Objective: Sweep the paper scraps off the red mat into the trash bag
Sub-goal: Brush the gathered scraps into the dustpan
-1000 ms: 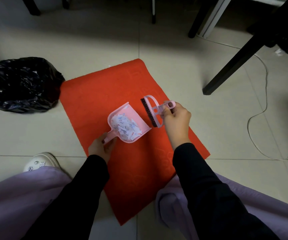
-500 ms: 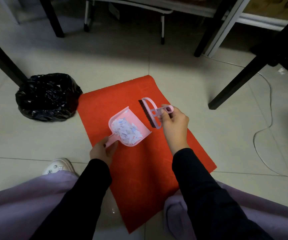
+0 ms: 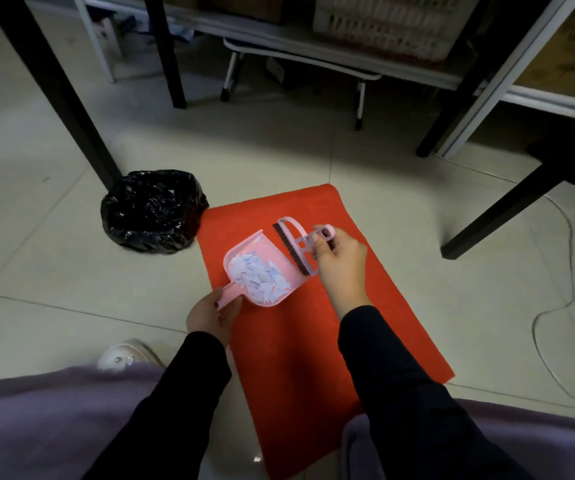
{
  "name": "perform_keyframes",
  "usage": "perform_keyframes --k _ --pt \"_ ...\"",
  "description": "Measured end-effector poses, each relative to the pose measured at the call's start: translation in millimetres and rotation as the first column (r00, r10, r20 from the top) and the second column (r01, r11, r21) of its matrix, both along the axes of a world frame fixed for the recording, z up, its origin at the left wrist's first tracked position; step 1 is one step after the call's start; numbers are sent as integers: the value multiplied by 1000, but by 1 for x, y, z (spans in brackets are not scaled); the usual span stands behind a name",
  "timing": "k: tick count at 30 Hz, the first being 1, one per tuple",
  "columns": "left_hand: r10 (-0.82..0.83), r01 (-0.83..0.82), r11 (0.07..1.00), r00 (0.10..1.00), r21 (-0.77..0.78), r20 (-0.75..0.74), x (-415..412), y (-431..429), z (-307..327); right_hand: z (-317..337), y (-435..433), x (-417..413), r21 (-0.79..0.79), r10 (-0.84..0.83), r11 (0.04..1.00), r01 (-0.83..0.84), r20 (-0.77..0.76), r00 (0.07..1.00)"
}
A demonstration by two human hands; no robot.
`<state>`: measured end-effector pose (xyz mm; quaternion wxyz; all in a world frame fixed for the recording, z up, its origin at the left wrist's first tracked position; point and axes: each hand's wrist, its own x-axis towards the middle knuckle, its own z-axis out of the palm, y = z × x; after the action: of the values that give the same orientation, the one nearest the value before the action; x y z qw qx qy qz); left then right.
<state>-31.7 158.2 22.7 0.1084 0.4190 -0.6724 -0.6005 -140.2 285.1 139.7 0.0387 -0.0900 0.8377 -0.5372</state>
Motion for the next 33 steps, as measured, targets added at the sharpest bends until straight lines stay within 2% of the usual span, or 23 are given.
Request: perform_keyframes --k 3,5,13,18,23,25,28,30,33 --pt "110 -99 977 993 189 -50 13 -19 8 12 -17 3 3 40 999 -40 -26 999" --pt "159 -157 982 987 104 -12 19 -33 21 18 -32 4 4 68 998 -68 -24 997" --pt "281 -262 945 957 197 -71 22 -76 44 27 -91 4 11 157 988 -156 -36 987" --pt "495 -418 826 859 378 -132 21 -101 54 32 -125 -1 3 202 979 -202 -17 979" --pt "616 -459 723 766 517 -183 19 -133 66 35 -163 -7 -53 255 965 -255 -6 967" --pt "669 -450 655 719 607 -189 18 -149 73 34 -181 -13 -78 269 960 -268 7 963" --pt "701 -553 659 696 510 -152 10 -175 78 31 -205 -23 -96 280 956 -279 5 960" --pt "732 -595 614 675 519 -93 5 -193 78 29 -220 -30 -97 290 953 -288 10 957" --pt "774 -629 568 627 531 -85 -5 -210 78 22 -241 -38 -82 315 946 -312 18 949"
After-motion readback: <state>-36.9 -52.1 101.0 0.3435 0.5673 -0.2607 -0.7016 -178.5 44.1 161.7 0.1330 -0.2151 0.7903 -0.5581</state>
